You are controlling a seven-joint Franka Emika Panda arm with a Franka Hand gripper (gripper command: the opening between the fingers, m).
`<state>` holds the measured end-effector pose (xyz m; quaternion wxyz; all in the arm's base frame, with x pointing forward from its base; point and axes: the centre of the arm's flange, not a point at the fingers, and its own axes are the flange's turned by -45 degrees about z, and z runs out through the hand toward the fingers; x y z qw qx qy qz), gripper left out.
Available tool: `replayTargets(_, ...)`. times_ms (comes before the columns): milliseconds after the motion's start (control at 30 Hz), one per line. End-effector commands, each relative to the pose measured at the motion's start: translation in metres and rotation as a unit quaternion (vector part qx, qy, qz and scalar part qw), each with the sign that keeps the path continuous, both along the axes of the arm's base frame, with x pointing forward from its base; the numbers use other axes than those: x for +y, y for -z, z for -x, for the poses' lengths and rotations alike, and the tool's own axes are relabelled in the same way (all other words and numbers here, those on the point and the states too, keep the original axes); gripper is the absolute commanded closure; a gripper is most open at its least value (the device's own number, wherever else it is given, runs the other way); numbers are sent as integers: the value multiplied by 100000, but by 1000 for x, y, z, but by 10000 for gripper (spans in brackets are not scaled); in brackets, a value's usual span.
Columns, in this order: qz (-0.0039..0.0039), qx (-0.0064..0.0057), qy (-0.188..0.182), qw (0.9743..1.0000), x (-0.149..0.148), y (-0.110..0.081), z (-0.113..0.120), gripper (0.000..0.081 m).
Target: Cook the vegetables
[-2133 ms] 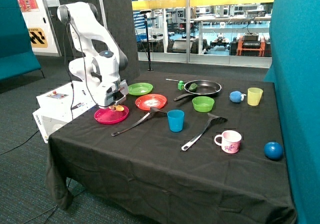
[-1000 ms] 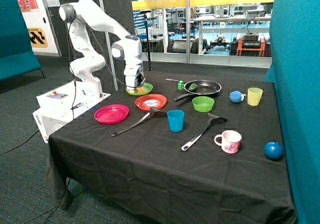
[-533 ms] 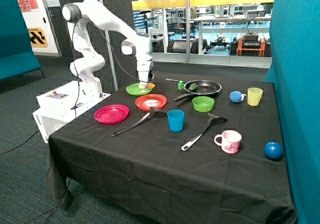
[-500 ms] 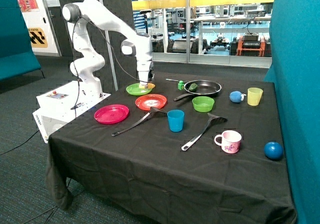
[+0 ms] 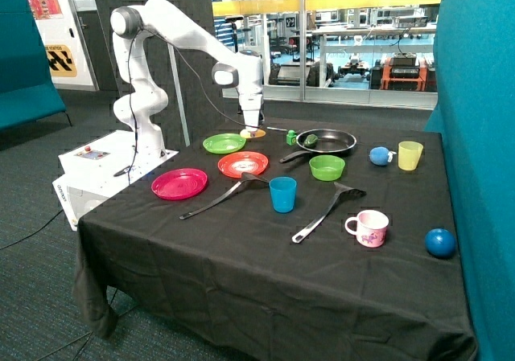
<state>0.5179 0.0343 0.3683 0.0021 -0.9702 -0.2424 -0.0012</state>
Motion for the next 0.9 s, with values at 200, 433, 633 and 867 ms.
replayTargets(200,236,60,-208,99999,55,3,-53,808)
replayTargets(433,236,60,6,100000,73,7,-71,808)
replayTargets(633,235,61,332,99999,87,10,-90,808)
replayTargets(867,235,64,1555,99988,103,13,-118,808)
